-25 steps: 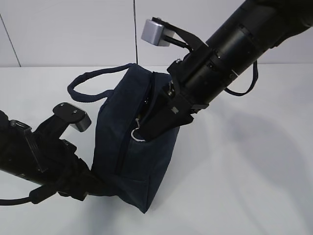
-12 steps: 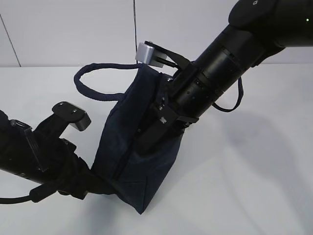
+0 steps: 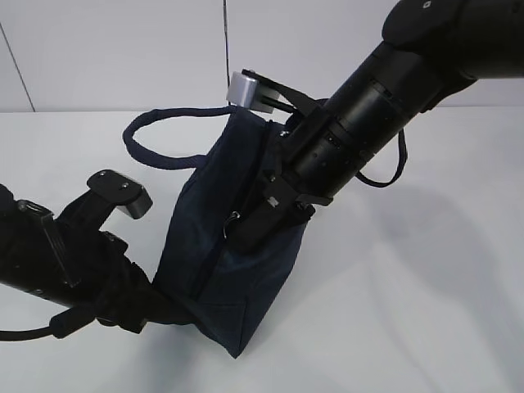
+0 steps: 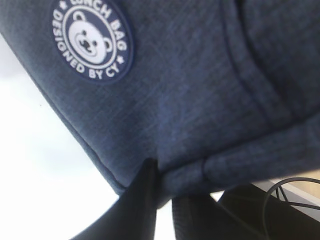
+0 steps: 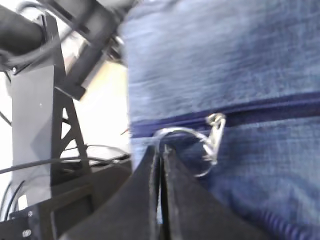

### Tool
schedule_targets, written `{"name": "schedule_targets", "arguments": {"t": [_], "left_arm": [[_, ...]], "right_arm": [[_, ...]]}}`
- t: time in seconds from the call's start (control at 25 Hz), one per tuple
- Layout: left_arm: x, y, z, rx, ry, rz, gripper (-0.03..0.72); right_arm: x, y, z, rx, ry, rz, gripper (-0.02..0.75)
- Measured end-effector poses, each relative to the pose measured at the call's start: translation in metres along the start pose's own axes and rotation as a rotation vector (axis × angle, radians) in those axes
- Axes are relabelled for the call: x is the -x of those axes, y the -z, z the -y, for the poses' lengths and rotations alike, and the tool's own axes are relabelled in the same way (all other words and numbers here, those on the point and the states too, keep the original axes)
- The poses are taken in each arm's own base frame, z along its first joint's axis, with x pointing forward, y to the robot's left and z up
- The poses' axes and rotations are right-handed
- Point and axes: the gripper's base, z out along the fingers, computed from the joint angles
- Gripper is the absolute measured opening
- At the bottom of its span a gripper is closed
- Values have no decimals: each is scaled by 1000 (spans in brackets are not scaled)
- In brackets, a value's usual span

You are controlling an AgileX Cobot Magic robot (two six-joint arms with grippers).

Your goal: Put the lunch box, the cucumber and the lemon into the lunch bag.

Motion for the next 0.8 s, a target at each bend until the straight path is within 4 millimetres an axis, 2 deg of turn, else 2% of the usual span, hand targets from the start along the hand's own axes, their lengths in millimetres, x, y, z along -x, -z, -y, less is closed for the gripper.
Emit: {"name": "schedule_targets", "arguments": {"t": [0.4, 0.48, 0.56, 0.68, 0.8], "left_arm": [[0, 0, 0, 2, 0, 1, 30], [0, 0, 0, 2, 0, 1, 30], [0, 0, 0, 2, 0, 1, 30], [0, 0, 0, 2, 0, 1, 30], [0, 0, 0, 2, 0, 1, 30]], "right_arm": [[6, 15, -10, -44, 56, 11, 0], [6, 15, -10, -48, 58, 5, 20], [6, 15, -9, -51, 60, 2, 115], [6, 15, -9, -51, 56, 2, 310], [7, 14, -10, -41, 40, 13, 393]]}}
